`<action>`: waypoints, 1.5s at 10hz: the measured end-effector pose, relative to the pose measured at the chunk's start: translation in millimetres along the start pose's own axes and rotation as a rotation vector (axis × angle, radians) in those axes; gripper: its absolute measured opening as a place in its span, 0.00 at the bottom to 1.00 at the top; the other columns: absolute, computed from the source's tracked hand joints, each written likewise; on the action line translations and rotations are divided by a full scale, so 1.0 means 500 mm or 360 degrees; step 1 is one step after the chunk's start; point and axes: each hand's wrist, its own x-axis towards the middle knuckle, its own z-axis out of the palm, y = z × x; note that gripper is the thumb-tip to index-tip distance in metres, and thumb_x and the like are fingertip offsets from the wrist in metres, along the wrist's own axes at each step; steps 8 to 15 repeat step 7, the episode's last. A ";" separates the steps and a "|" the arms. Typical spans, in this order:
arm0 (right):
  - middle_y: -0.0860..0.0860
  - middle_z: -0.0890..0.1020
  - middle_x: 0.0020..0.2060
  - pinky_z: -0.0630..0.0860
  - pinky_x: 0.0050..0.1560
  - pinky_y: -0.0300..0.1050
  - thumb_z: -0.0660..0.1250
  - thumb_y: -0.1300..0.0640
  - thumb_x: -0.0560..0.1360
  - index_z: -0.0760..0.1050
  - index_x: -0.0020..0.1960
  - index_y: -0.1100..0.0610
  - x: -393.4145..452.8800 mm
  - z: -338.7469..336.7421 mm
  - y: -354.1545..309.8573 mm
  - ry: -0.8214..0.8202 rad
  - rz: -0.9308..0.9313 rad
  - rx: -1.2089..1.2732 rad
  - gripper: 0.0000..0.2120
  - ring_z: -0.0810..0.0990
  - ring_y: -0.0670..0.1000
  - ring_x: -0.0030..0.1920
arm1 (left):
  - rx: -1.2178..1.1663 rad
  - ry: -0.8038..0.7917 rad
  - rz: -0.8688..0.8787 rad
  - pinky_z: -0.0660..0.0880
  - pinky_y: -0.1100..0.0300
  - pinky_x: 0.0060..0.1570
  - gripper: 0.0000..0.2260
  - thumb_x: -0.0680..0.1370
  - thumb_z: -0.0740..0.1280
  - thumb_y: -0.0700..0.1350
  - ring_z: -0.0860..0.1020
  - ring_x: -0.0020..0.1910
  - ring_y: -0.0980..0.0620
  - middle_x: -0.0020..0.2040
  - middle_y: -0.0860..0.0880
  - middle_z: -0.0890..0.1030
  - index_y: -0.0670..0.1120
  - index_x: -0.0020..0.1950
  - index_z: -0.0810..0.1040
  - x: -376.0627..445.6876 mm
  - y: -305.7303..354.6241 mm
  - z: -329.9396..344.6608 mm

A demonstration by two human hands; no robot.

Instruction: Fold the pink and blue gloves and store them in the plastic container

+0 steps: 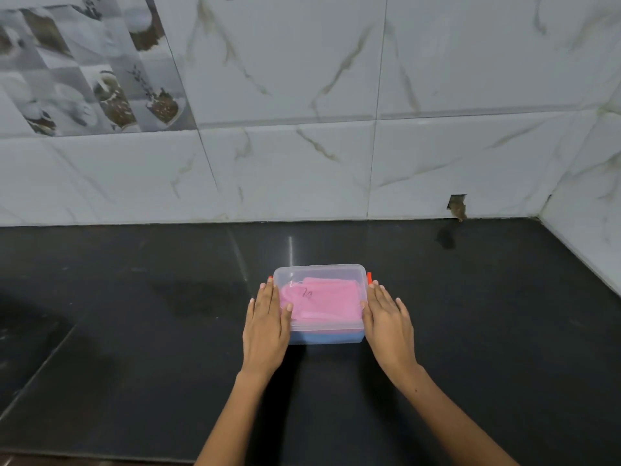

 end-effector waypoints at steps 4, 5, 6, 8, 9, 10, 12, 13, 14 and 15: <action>0.54 0.70 0.70 0.65 0.71 0.52 0.58 0.56 0.80 0.64 0.72 0.59 0.001 0.012 -0.031 0.0059 0.0066 0.0089 0.21 0.69 0.52 0.70 | -0.0039 0.0048 0.0034 0.45 0.57 0.76 0.25 0.82 0.47 0.52 0.49 0.77 0.55 0.78 0.50 0.54 0.44 0.77 0.51 0.017 -0.030 0.002; 0.55 0.70 0.70 0.68 0.70 0.53 0.57 0.56 0.81 0.64 0.71 0.60 -0.001 0.015 -0.028 0.0069 0.0038 0.0093 0.20 0.69 0.53 0.70 | 0.0001 0.0027 0.0032 0.44 0.57 0.76 0.25 0.82 0.47 0.53 0.48 0.77 0.55 0.78 0.50 0.53 0.44 0.77 0.50 0.018 -0.032 0.004; 0.55 0.69 0.70 0.65 0.71 0.52 0.55 0.55 0.81 0.62 0.72 0.60 -0.004 0.007 -0.033 0.0073 0.0037 0.0097 0.21 0.69 0.53 0.70 | 0.0045 -0.0002 0.0023 0.41 0.56 0.75 0.26 0.82 0.46 0.54 0.47 0.77 0.54 0.79 0.50 0.51 0.44 0.77 0.49 0.018 -0.028 -0.003; 0.54 0.66 0.72 0.58 0.72 0.49 0.51 0.51 0.82 0.58 0.74 0.59 -0.011 0.014 -0.037 0.0157 0.0044 0.0161 0.23 0.65 0.52 0.72 | 0.0190 0.0004 0.0059 0.39 0.53 0.74 0.26 0.82 0.44 0.55 0.44 0.77 0.53 0.79 0.49 0.48 0.44 0.77 0.47 0.019 -0.027 -0.008; 0.54 0.66 0.72 0.58 0.72 0.49 0.51 0.51 0.82 0.58 0.74 0.59 -0.011 0.014 -0.037 0.0157 0.0044 0.0161 0.23 0.65 0.52 0.72 | 0.0190 0.0004 0.0059 0.39 0.53 0.74 0.26 0.82 0.44 0.55 0.44 0.77 0.53 0.79 0.49 0.48 0.44 0.77 0.47 0.019 -0.027 -0.008; 0.54 0.66 0.72 0.58 0.72 0.49 0.51 0.51 0.82 0.58 0.74 0.59 -0.011 0.014 -0.037 0.0157 0.0044 0.0161 0.23 0.65 0.52 0.72 | 0.0190 0.0004 0.0059 0.39 0.53 0.74 0.26 0.82 0.44 0.55 0.44 0.77 0.53 0.79 0.49 0.48 0.44 0.77 0.47 0.019 -0.027 -0.008; 0.54 0.66 0.72 0.58 0.72 0.49 0.51 0.51 0.82 0.58 0.74 0.59 -0.011 0.014 -0.037 0.0157 0.0044 0.0161 0.23 0.65 0.52 0.72 | 0.0190 0.0004 0.0059 0.39 0.53 0.74 0.26 0.82 0.44 0.55 0.44 0.77 0.53 0.79 0.49 0.48 0.44 0.77 0.47 0.019 -0.027 -0.008; 0.54 0.66 0.72 0.58 0.72 0.49 0.51 0.51 0.82 0.58 0.74 0.59 -0.011 0.014 -0.037 0.0157 0.0044 0.0161 0.23 0.65 0.52 0.72 | 0.0190 0.0004 0.0059 0.39 0.53 0.74 0.26 0.82 0.44 0.55 0.44 0.77 0.53 0.79 0.49 0.48 0.44 0.77 0.47 0.019 -0.027 -0.008; 0.54 0.66 0.72 0.58 0.72 0.49 0.51 0.51 0.82 0.58 0.74 0.59 -0.011 0.014 -0.037 0.0157 0.0044 0.0161 0.23 0.65 0.52 0.72 | 0.0190 0.0004 0.0059 0.39 0.53 0.74 0.26 0.82 0.44 0.55 0.44 0.77 0.53 0.79 0.49 0.48 0.44 0.77 0.47 0.019 -0.027 -0.008; 0.54 0.66 0.72 0.58 0.72 0.49 0.51 0.51 0.82 0.58 0.74 0.59 -0.011 0.014 -0.037 0.0157 0.0044 0.0161 0.23 0.65 0.52 0.72 | 0.0190 0.0004 0.0059 0.39 0.53 0.74 0.26 0.82 0.44 0.55 0.44 0.77 0.53 0.79 0.49 0.48 0.44 0.77 0.47 0.019 -0.027 -0.008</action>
